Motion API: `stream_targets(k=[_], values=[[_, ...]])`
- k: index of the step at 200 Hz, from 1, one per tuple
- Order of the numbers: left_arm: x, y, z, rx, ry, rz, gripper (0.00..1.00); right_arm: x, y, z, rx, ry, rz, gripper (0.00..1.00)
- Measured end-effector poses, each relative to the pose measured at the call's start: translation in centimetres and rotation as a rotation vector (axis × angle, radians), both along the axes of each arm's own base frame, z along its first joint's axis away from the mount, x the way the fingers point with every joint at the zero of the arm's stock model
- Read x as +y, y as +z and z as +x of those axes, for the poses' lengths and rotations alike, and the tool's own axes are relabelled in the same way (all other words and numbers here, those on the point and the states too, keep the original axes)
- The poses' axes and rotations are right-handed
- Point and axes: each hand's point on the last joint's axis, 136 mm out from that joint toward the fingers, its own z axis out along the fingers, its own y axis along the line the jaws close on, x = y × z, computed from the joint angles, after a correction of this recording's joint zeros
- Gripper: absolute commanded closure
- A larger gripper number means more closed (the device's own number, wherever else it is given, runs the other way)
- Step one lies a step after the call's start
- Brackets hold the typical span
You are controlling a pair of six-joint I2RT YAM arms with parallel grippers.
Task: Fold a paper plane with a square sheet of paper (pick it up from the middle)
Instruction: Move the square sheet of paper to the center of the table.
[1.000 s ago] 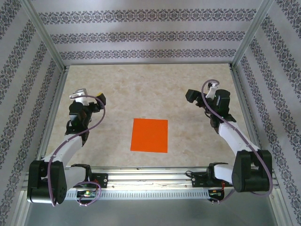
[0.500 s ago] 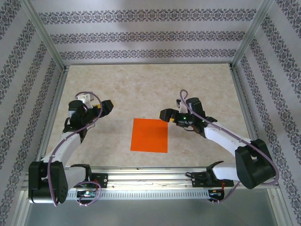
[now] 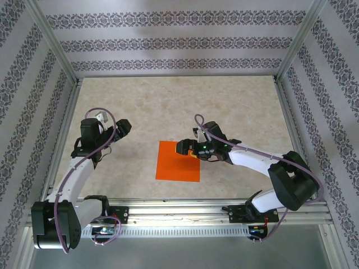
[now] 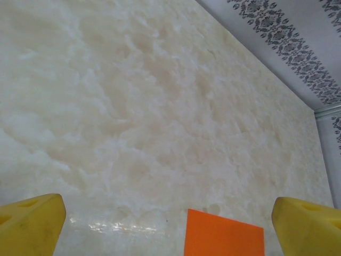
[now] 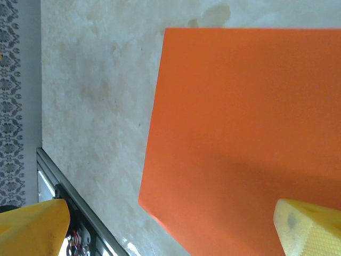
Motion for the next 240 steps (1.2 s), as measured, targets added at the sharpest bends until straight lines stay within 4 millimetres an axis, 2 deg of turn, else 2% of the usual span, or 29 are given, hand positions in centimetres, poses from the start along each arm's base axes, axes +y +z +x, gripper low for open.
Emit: stream_targets(k=[25,66,121,190,240], values=[[-0.6,0.7,0.0,-0.024,-0.024,-0.035,0.01,0.3,-1.1,-0.2,0.039,-0.002,-0.025,0.02],[-2.5,0.0,-0.7,-0.033,-0.105,-0.128,0.01,0.0,-3.0,-0.1,0.093,-0.017,-0.075,0.02],[-3.7,0.5,-0.8,-0.016,-0.177,-0.170,0.00,-0.6,-5.0,1.1,0.136,-0.091,-0.155,0.02],[-5.5,0.7,-1.3,0.054,-0.285,-0.178,0.00,-0.2,-5.3,4.0,0.165,-0.218,-0.176,0.02],[-9.5,-0.2,-1.6,0.159,-0.430,-0.086,0.10,2.0,-4.8,6.9,0.130,-0.170,-0.160,0.02]])
